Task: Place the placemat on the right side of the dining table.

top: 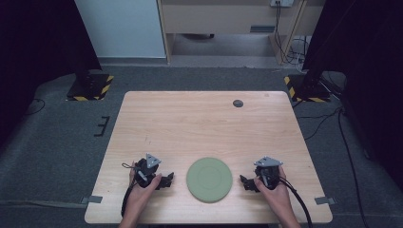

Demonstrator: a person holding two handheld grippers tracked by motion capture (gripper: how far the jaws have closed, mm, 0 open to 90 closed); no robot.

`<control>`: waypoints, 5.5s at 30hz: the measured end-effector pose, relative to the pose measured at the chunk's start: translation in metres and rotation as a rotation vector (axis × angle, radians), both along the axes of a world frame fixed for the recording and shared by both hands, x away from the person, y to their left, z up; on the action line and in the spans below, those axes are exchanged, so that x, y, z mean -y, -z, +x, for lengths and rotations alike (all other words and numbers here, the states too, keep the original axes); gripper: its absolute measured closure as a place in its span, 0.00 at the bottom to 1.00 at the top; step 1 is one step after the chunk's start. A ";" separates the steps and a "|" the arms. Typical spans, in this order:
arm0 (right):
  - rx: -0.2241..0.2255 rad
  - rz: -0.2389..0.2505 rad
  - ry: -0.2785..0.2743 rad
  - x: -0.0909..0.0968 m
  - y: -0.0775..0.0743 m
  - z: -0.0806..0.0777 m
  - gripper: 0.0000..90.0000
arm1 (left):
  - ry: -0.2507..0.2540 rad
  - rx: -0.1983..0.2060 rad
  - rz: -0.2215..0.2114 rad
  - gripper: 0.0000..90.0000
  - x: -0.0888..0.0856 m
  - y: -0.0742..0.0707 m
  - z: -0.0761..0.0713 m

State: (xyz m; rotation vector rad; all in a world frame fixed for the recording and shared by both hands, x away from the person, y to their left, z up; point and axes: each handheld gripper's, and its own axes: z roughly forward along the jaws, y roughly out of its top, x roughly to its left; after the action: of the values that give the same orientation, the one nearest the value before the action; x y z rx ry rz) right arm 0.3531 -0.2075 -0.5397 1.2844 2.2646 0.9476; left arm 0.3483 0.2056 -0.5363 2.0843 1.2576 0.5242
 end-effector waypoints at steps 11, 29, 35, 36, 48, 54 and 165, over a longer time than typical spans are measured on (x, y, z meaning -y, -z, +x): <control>0.025 0.031 -0.081 0.000 -0.005 -0.007 0.05 | 0.028 0.018 -0.023 0.02 0.001 -0.005 -0.009; 0.047 0.007 -0.195 -0.018 -0.014 -0.023 0.07 | 0.153 0.024 -0.035 0.02 0.030 -0.009 -0.023; 0.054 0.002 -0.200 -0.024 -0.015 -0.024 0.07 | 0.172 0.031 -0.038 0.02 0.037 -0.010 -0.025; 0.053 -0.004 -0.207 -0.027 -0.014 -0.024 0.07 | 0.178 0.032 -0.039 0.02 0.039 -0.009 -0.026; 0.060 -0.024 -0.214 -0.036 -0.013 -0.024 0.07 | 0.185 0.037 -0.018 0.02 0.049 -0.007 -0.025; 0.069 -0.030 -0.192 -0.037 -0.013 -0.023 0.05 | 0.174 0.036 -0.021 0.01 0.050 -0.006 -0.024; 0.073 -0.038 -0.116 -0.049 -0.014 -0.015 0.05 | 0.112 0.068 -0.019 0.02 0.063 -0.005 -0.015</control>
State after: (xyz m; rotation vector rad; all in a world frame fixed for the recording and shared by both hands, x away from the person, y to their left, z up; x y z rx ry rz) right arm 0.3379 -0.1588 -0.5253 1.0953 2.3094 0.9693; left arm 0.3331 0.1430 -0.5310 2.0889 1.0960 0.5261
